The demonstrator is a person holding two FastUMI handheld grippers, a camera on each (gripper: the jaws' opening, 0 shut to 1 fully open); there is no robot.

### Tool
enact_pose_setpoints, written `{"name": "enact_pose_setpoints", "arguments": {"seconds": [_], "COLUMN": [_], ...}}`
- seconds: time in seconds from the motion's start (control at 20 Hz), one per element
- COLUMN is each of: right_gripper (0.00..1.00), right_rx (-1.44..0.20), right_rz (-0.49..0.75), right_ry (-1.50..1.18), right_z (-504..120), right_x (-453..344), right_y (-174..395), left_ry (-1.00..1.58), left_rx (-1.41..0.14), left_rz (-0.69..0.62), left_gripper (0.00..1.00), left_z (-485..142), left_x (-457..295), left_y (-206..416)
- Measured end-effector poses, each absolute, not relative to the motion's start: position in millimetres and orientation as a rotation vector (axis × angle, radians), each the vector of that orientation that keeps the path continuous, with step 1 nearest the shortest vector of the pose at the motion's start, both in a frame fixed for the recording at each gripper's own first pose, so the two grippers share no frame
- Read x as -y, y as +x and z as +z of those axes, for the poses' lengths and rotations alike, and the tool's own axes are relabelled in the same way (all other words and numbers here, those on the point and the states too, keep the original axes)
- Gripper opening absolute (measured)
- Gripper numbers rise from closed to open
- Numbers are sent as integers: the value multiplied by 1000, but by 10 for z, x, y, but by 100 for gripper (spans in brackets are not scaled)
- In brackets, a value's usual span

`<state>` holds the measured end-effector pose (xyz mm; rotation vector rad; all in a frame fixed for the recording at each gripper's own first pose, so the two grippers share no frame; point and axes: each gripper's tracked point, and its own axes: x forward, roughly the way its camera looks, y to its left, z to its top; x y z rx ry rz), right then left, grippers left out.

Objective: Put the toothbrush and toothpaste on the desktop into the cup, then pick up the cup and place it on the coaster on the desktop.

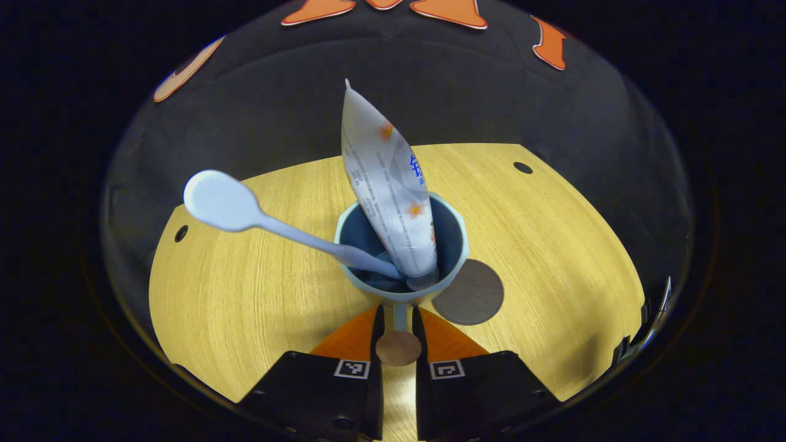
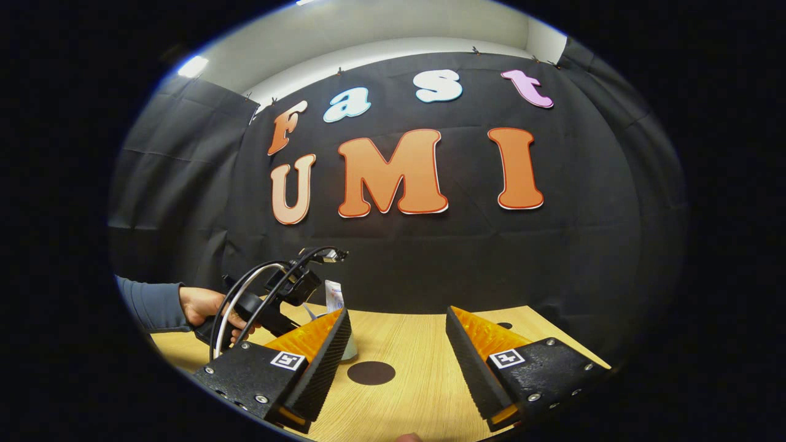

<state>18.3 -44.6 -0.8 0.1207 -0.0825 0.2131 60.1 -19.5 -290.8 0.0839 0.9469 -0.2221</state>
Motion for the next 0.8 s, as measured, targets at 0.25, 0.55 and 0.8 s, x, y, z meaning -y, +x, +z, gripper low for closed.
{"name": "enact_pose_setpoints", "arguments": {"seconds": [0.25,0.55,0.8], "right_gripper": [94,93,94], "right_rx": [53,43,14], "right_rz": [190,162,139], "right_ry": [127,152,166], "right_z": [-127,-190,-281], "right_x": [585,781,881], "right_y": [135,80,48], "left_ry": [87,92,84], "left_rx": [-949,-980,-991], "left_rz": [-280,-298,-293], "left_gripper": [20,20,23], "left_z": [-2924,-2907,-2879], "left_x": [177,161,157], "left_y": [610,592,578]}}
